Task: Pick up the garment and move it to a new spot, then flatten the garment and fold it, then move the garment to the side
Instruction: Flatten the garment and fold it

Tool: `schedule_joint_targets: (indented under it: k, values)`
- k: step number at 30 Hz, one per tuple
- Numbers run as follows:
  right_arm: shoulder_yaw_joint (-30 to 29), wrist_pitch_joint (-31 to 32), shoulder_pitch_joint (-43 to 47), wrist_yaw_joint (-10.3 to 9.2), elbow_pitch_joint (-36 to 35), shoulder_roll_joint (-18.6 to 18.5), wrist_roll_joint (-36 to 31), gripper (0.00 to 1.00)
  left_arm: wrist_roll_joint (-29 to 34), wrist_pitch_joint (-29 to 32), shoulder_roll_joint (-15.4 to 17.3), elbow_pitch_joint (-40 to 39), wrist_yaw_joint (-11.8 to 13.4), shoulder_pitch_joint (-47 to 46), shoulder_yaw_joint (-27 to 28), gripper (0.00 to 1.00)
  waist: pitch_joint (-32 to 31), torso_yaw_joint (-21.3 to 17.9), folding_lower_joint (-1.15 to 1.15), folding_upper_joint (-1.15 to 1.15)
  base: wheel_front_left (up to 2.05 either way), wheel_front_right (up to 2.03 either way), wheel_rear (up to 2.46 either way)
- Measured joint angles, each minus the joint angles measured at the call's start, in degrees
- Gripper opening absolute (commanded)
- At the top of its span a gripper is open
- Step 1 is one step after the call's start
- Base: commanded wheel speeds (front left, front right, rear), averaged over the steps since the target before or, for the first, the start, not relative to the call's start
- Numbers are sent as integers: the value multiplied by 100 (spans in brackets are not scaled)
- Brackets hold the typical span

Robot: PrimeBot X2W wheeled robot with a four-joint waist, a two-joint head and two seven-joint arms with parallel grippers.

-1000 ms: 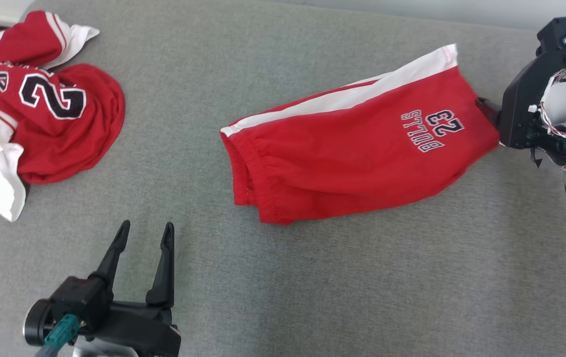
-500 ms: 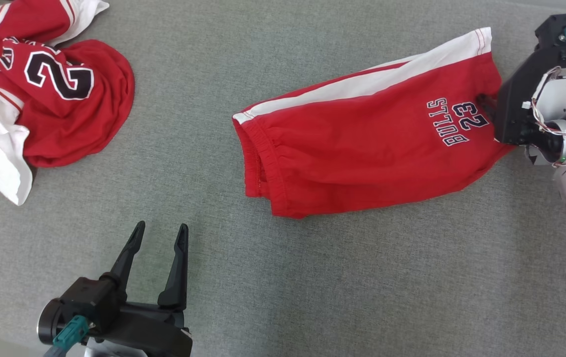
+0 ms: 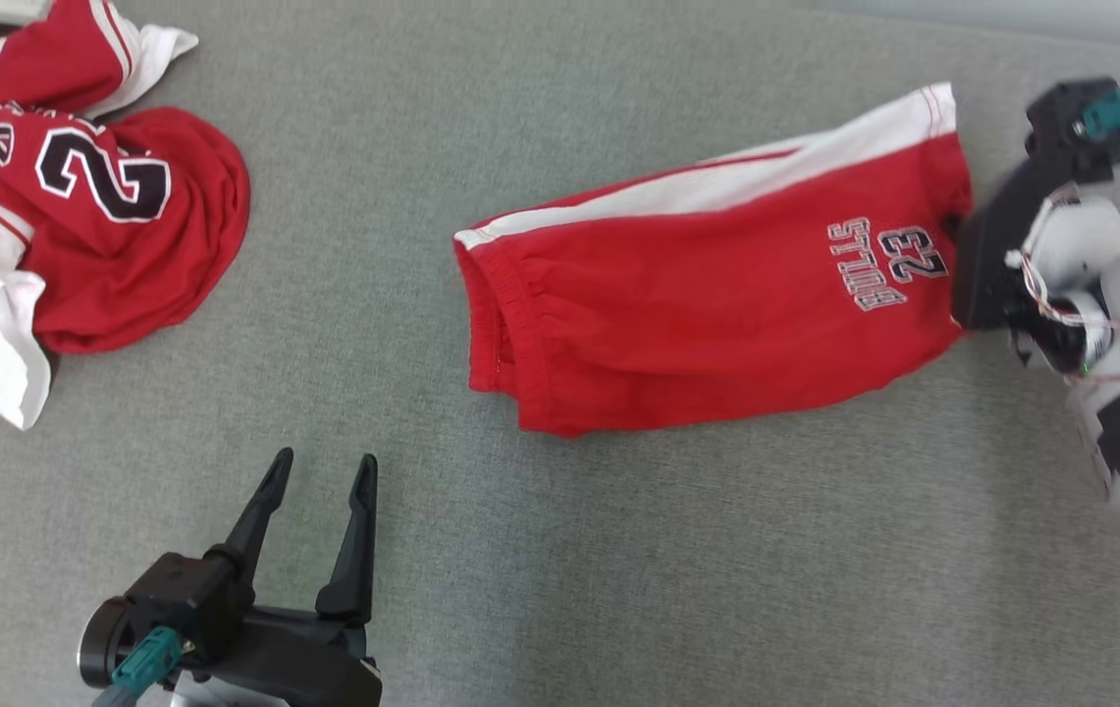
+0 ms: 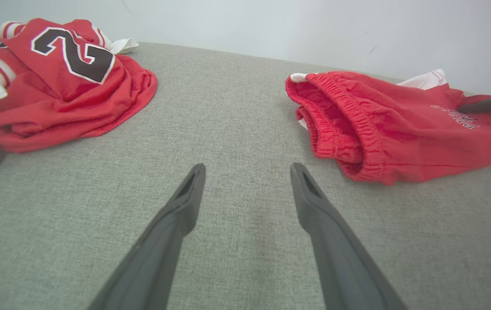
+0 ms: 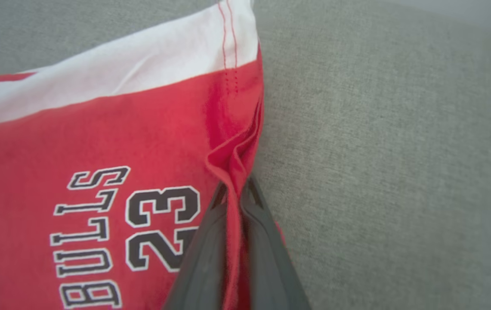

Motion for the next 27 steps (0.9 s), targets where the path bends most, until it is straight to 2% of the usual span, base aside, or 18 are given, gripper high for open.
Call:
schedule_joint_targets:
  k: [9,17,22,27]
  values:
    - [-565,-190,1001,0,-808,-155,-71,0,-63,93,42,-2,73,201,-21,100,-409,-154,0,0,0,0,0]
    - [-1569,-74,1927,0,-1894,-300,-660,0,-178,165,87,-67,188,373,44,100,-755,-431,-1,0,0,0,0]
    - [-2284,80,2347,0,-2520,-238,-1382,0,-196,172,105,-97,201,379,38,100,-898,-557,-1,0,0,0,0]
    - [-2304,244,2526,-1,-3130,46,-1600,0,-220,172,111,-107,201,416,23,100,-972,-563,-1,0,0,0,0]
